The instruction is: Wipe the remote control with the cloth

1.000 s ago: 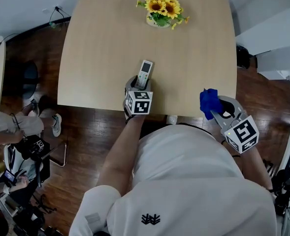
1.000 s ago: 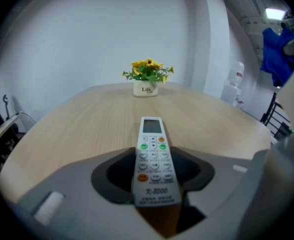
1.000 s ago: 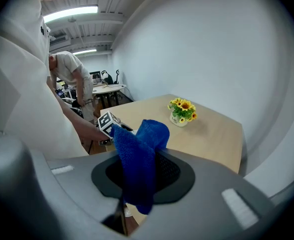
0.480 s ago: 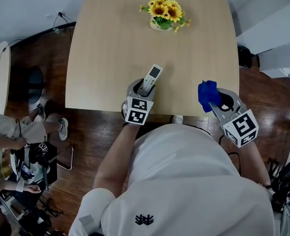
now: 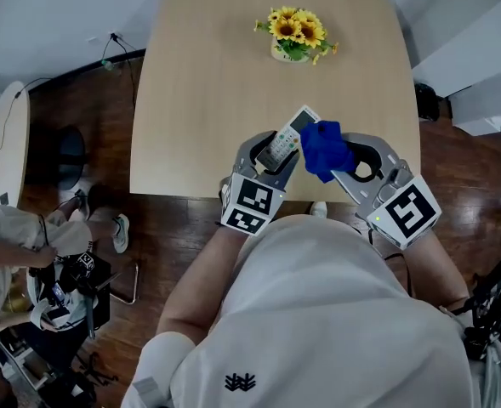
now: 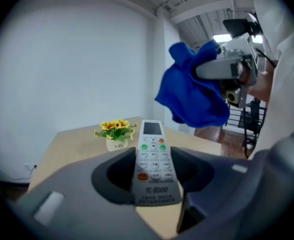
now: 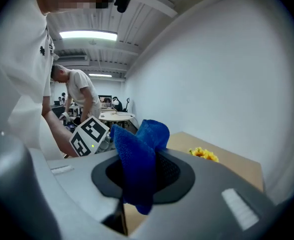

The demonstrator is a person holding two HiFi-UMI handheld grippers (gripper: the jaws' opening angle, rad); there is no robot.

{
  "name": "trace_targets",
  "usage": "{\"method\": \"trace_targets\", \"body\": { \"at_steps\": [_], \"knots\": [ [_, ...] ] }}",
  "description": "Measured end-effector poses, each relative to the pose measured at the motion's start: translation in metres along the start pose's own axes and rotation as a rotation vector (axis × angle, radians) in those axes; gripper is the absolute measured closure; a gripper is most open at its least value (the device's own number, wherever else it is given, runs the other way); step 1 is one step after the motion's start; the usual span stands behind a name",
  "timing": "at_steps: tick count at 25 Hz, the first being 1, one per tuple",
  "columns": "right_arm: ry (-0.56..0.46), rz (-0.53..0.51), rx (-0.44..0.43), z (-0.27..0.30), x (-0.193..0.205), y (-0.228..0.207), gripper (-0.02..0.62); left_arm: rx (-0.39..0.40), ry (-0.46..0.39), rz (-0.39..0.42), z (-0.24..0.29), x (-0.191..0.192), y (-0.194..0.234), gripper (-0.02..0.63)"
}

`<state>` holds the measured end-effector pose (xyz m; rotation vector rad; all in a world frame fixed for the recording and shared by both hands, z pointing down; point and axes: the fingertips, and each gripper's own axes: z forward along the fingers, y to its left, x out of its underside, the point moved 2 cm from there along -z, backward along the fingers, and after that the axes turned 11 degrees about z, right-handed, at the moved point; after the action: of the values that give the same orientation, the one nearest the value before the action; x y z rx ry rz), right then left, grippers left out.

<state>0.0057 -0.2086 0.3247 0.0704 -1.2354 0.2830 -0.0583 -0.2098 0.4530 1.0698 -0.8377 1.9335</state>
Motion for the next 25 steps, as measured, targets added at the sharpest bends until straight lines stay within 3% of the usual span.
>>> {"method": "trace_targets", "body": {
  "at_steps": [5,9,16,25],
  "knots": [
    [0.013,0.013,-0.137,0.041,-0.016,0.060,0.515,0.064,-0.034,0.047,-0.014,-0.015,-0.013,0.370],
    [0.038,0.011,-0.159,0.067,-0.004,0.079,0.515,0.090,-0.041,0.065,-0.030,-0.013,-0.012,0.370],
    [0.034,0.008,-0.007,0.074,0.007,0.041,0.515,0.119,-0.046,0.079,-0.053,0.001,0.002,0.370],
    [0.034,0.060,0.268,0.041,0.010,-0.018,0.515,0.170,-0.047,0.107,-0.081,0.020,0.021,0.370]
  ]
}}
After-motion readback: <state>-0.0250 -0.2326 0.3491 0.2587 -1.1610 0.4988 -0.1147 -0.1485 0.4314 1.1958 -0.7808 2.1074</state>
